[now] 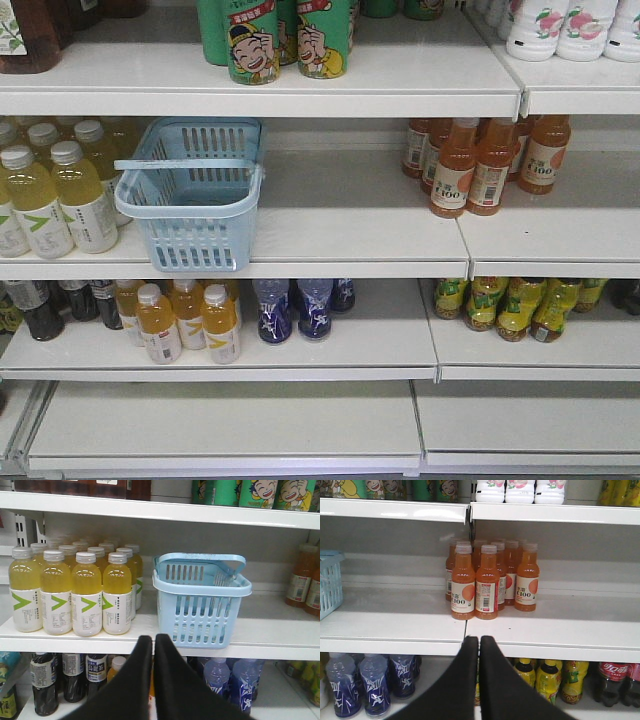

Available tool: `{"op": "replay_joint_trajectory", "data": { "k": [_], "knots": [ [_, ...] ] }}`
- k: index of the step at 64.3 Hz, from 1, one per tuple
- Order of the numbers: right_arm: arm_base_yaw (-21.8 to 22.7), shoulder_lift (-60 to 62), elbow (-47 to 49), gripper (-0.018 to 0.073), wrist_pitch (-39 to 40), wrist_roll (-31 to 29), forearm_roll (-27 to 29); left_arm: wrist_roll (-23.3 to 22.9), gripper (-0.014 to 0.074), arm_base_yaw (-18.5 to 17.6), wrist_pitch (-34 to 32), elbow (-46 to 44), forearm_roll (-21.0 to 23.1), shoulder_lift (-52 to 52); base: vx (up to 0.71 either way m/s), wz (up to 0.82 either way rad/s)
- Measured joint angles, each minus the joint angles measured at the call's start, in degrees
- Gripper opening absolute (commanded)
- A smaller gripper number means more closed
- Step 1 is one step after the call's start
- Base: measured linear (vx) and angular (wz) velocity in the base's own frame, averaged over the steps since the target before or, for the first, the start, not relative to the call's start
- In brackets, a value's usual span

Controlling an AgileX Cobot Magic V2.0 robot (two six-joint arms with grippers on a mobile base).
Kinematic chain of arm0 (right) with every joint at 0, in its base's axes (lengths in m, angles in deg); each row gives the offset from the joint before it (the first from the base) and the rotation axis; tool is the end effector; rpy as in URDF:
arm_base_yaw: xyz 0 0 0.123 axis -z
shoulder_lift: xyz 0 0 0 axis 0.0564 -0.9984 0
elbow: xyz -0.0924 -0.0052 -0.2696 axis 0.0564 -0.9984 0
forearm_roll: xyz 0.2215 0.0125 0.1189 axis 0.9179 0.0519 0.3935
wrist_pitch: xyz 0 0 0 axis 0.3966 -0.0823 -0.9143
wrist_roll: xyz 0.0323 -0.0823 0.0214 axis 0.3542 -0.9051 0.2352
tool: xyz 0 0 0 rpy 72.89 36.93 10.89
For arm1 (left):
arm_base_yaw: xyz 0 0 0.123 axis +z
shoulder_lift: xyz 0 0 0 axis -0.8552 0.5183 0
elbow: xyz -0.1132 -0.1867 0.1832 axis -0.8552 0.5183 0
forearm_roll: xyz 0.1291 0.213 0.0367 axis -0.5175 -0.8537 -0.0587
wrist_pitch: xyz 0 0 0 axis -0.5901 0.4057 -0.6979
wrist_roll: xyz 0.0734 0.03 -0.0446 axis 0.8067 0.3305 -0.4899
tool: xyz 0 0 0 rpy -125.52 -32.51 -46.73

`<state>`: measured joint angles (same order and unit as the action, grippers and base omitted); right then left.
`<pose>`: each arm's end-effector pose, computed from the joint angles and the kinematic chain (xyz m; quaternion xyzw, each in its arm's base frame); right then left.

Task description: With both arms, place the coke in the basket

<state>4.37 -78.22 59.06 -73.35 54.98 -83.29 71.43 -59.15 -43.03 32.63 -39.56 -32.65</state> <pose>0.0567 -0.0010 0.1962 -0.0079 0.7138 -0.0208 0.7000 0.0573 -0.0010 0.1939 -0.0465 0.7144 -0.0549 0.6961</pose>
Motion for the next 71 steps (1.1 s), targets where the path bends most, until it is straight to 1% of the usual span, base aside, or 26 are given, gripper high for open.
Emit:
{"op": "replay_joint_trajectory", "data": {
  "k": [42, 46, 48, 50, 53, 54, 59, 63, 67, 71],
  "knots": [
    [0.0, 0.0, 0.0, -0.0005, 0.0, 0.0, 0.0, 0.0, -0.0006, 0.0, 0.0, 0.0, 0.0, 0.0, 0.0, 0.0],
    [0.0, 0.0, 0.0, -0.0005, 0.0, 0.0, 0.0, -0.7, -0.0006, 0.0, 0.0, 0.0, 0.1, 0.0, 0.0, 0.0],
    [0.0, 0.0, 0.0, -0.0005, 0.0, 0.0, 0.0, -1.9, -0.0006, 0.0, 0.0, 0.0, 0.8, 0.0, 0.0, 0.0],
    [0.0, 0.0, 0.0, -0.0005, 0.0, 0.0, 0.0, -3.5, -0.0006, 0.0, 0.0, 0.0, 2.0, 0.0, 0.0, 0.0],
    [0.0, 0.0, 0.0, -0.0005, 0.0, 0.0, 0.0, -7.6, -0.0006, 0.0, 0.0, 0.0, 5.7, 0.0, 0.0, 0.0],
    [0.0, 0.0, 0.0, -0.0005, 0.0, 0.0, 0.0, -9.8, -0.0006, 0.0, 0.0, 0.0, 7.0, 0.0, 0.0, 0.0],
    [0.0, 0.0, 0.0, -0.0005, 0.0, 0.0, 0.0, -19.5, -0.0006, 0.0, 0.0, 0.0, 16.8, 0.0, 0.0, 0.0],
    [0.0, 0.0, 0.0, -0.0005, 0.0, 0.0, 0.0, -25.4, -0.0006, 0.0, -0.1, 0.0, 22.8, 0.0, 0.0, 0.0],
    [0.0, 0.0, 0.0, -0.0005, 0.0, 0.0, 0.0, -29.2, -0.0006, 0.0, -0.3, 0.0, 27.3, 0.0, 0.0, 0.0],
    [0.0, 0.0, 0.0, -0.0005, 0.0, 0.0, 0.0, -31.1, -0.0006, 0.0, -0.8, 0.0, 31.2, 0.0, 0.0, 0.0]
  ]
}}
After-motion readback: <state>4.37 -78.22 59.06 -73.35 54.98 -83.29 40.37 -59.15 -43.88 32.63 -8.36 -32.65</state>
